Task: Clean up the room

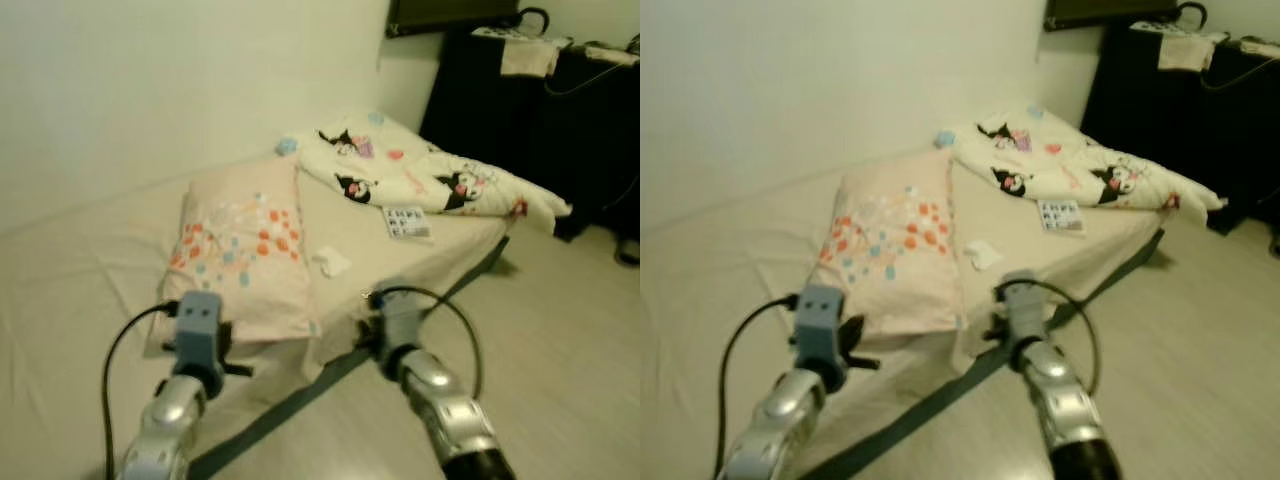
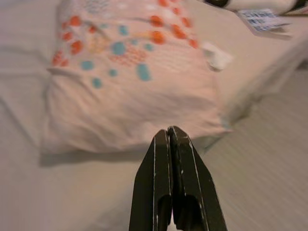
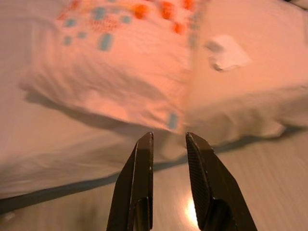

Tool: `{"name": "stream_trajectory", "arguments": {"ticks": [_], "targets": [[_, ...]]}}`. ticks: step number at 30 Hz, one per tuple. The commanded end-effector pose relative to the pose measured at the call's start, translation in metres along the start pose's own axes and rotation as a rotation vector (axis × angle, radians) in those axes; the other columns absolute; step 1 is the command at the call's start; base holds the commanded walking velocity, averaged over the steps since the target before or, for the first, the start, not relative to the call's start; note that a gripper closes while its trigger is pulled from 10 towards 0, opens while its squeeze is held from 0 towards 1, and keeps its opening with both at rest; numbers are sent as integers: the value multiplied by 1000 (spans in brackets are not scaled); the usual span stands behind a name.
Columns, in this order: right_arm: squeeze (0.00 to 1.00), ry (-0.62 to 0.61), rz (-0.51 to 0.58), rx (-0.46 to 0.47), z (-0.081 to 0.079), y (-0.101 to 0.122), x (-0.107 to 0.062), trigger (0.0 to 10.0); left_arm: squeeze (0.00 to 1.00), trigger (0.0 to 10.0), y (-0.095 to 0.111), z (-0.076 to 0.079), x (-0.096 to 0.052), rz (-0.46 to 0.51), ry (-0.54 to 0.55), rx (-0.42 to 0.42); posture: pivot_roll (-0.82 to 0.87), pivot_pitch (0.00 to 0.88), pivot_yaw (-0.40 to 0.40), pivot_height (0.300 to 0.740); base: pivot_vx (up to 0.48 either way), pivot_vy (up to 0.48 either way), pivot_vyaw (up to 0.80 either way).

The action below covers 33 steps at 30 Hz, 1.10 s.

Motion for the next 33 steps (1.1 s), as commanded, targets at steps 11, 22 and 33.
{"name": "stream_trajectory", "arguments": {"ticks": [11, 22, 33], "targets": [[0, 64, -36, -39, -2, -9, -2, 10000, 0, 10000, -2, 3, 0, -1, -7, -2, -73, 50, -42, 729, 392, 0, 800], [0, 125, -48, -75, -11, -13, -2, 10000, 0, 10000, -5, -6, -5, 3, 37, 18, -67, 45, -51, 729, 153, 0, 73], [0, 133, -31, -68, -10, -11, -1, 10000, 0, 10000, -5, -7, -6, 1, 35, 27, -66, 48, -45, 729, 0, 0, 0]]}}
Point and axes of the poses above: a point about 5 cm out from each wrist's last joint towards the gripper, its own x axis pointing out of the wrist towards the gripper, its own y axis along the axis of the wrist's last joint, z = x × y, the point moved 3 cm from there along x, pointing out of the wrist towards the gripper, and after that the axes turned 2 degrees about -x, right-handed, at the moved point
